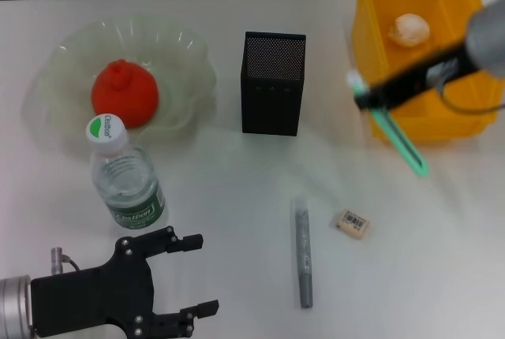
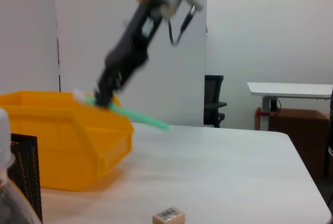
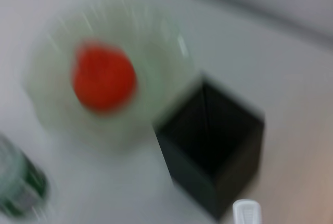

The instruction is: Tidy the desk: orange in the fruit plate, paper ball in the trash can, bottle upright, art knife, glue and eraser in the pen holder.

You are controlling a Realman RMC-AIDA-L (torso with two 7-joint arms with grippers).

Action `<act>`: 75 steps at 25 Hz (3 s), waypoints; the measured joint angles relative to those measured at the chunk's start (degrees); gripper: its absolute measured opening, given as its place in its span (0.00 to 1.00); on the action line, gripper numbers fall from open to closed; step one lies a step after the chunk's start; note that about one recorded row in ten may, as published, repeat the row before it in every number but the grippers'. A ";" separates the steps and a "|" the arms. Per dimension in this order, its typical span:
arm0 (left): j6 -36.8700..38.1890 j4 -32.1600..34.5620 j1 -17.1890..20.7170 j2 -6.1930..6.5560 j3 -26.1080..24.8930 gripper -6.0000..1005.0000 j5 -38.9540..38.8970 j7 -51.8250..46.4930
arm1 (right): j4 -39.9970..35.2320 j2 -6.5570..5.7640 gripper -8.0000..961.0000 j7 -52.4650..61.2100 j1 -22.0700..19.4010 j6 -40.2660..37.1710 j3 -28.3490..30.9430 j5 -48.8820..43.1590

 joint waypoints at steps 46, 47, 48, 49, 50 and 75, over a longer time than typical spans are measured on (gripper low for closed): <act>-0.45 -0.91 -1.03 -0.10 0.07 0.79 -0.01 0.00 | 62.57 -0.12 0.37 -96.13 3.51 28.65 -0.37 79.62; -0.45 -0.95 -1.03 -0.09 0.08 0.79 0.00 0.00 | 51.97 -0.32 0.38 -89.17 -1.65 28.75 -1.50 76.22; -0.45 -0.95 -1.03 -0.09 0.08 0.79 0.00 0.00 | 51.97 -0.32 0.39 -89.17 -1.65 28.75 -1.50 76.22; -0.45 -0.97 -1.02 -0.09 0.07 0.79 0.00 0.00 | 45.14 -0.30 0.40 -84.12 -4.74 28.88 -1.42 72.70; -0.44 -0.97 -1.02 -0.08 0.07 0.79 0.00 0.00 | 38.62 -0.23 0.42 -78.34 -7.56 29.08 -1.12 68.65; -0.32 -0.95 -1.78 -0.01 0.08 0.79 -0.01 -0.20 | 13.15 0.30 0.81 -2.83 1.20 1.96 -14.01 -2.65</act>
